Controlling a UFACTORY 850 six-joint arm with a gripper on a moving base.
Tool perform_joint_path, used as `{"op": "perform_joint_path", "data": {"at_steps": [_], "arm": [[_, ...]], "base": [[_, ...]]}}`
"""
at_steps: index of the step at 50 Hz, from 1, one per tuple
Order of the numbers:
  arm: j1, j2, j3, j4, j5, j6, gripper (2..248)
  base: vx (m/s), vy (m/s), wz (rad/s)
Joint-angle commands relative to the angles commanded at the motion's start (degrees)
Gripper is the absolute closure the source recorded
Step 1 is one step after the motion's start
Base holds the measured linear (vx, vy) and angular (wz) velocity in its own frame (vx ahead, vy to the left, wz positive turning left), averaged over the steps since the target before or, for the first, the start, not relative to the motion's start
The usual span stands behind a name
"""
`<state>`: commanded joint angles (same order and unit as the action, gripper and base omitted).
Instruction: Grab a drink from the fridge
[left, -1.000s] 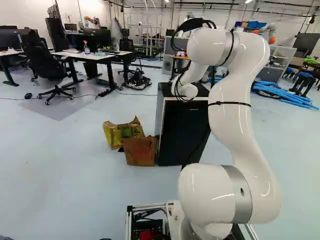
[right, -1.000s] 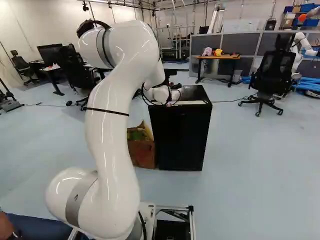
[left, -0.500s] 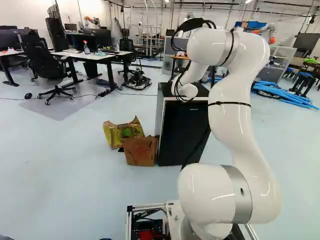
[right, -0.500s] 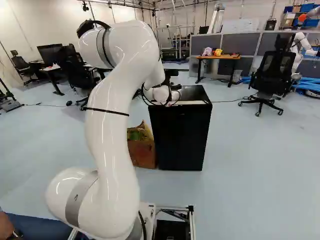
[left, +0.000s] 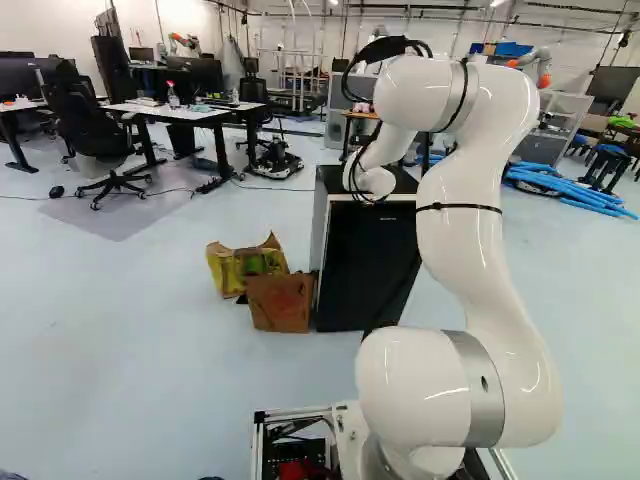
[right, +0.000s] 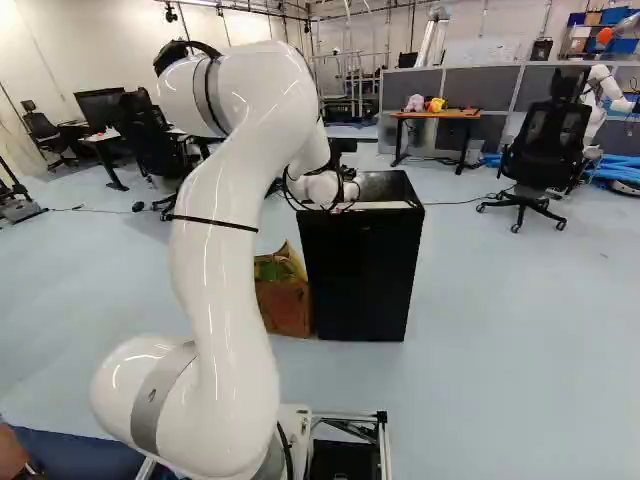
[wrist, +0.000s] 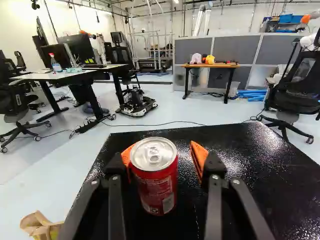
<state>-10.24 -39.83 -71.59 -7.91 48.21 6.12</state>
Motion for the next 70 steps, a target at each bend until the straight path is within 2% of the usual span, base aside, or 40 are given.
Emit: {"op": "perform_joint_path", "data": {"at_steps": [2, 3, 7, 8, 52, 70], "arm": [[0.0, 0.0, 0.0, 0.0, 0.0, 0.0, 84], [0.0, 0.0, 0.0, 0.0, 0.0, 0.0, 122], [0.0, 0.0, 0.0, 0.0, 0.0, 0.0, 122], [0.0, 0.0, 0.0, 0.0, 0.0, 0.0, 150], [0.0, 3.6, 0.0, 0.0, 0.0, 0.0, 150], [0.0, 3.8, 0.3, 0.0, 0.0, 0.0, 150]], "base": [[0.000, 0.000, 0.000], [0.000, 0.000, 0.000], [0.000, 0.000, 0.000], [0.000, 0.000, 0.000], [0.000, 0.000, 0.000], [0.000, 0.000, 0.000]]}}
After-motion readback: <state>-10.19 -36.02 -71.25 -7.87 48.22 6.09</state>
